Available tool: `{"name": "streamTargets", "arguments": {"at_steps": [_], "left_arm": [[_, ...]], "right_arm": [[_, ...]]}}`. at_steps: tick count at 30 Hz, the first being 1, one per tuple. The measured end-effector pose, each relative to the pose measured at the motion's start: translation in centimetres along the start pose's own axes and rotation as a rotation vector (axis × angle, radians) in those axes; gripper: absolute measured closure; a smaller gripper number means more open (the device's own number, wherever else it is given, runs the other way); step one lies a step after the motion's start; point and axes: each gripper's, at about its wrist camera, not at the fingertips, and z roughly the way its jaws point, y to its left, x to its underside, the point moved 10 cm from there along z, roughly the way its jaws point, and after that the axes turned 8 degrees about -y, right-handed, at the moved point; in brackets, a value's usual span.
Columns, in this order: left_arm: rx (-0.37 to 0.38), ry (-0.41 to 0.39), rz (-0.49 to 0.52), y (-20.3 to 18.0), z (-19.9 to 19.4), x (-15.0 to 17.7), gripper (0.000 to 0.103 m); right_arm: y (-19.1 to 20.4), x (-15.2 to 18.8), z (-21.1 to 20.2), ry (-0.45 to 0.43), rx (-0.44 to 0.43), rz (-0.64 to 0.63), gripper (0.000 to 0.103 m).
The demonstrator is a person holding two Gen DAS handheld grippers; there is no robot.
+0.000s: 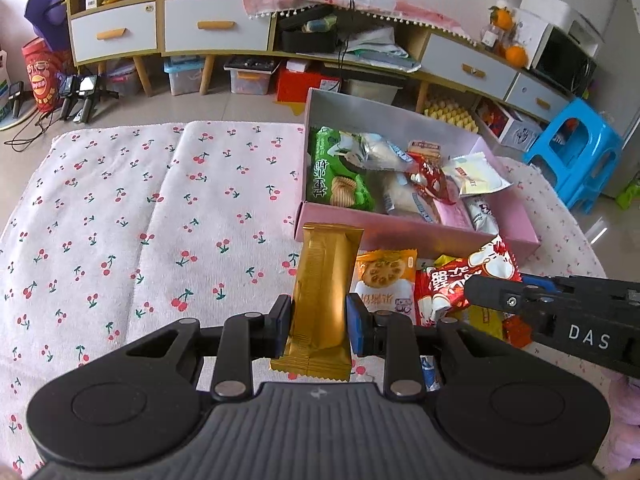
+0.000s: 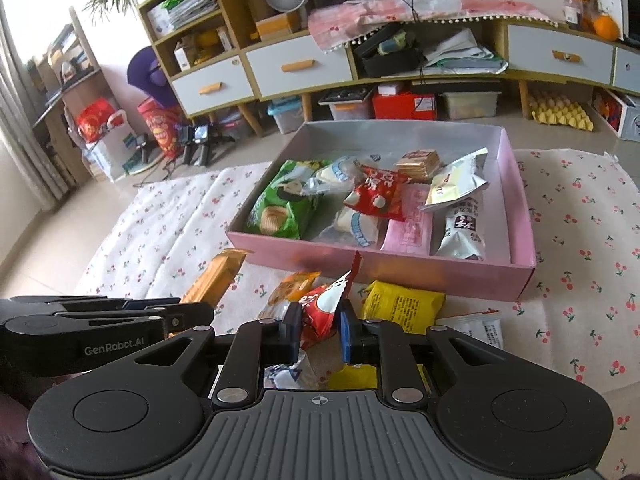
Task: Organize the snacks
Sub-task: 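Grasp the gold wafer bar with left tool while right tool grasps red-white pack, then lower the gold wafer bar into the box with left tool while right places red-white pack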
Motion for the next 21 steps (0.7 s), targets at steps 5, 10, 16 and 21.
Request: {"name": "streamTargets", "arguments": {"at_steps": [5,10,16,21], "left_arm": [[0.011,-0.01,-0.018,-0.3,-0.3,-0.3,0.077],[0.022,-0.024,-0.029,-0.5,-0.6,-0.8,0.077],[0.03,-0.04,-0.049,-0.6,-0.7,-1.3,0.077],[0.036,-0.057,-0.088,-0.6,-0.7,-1.9,0.077]], "right_arm": [[0.0,-0.6,-0.8,-0.021,-0.015,0.022,0.085],[-0.1,-1.4,-1.5,-0.045,-0.028,0.039,0.085],[-0.3,-2.7,-2.6,-0.089,-0.032,0.057,0.085],[-2.0,-4.3,-3.1,-0.14,-0.001,0.119,0.085]]}}
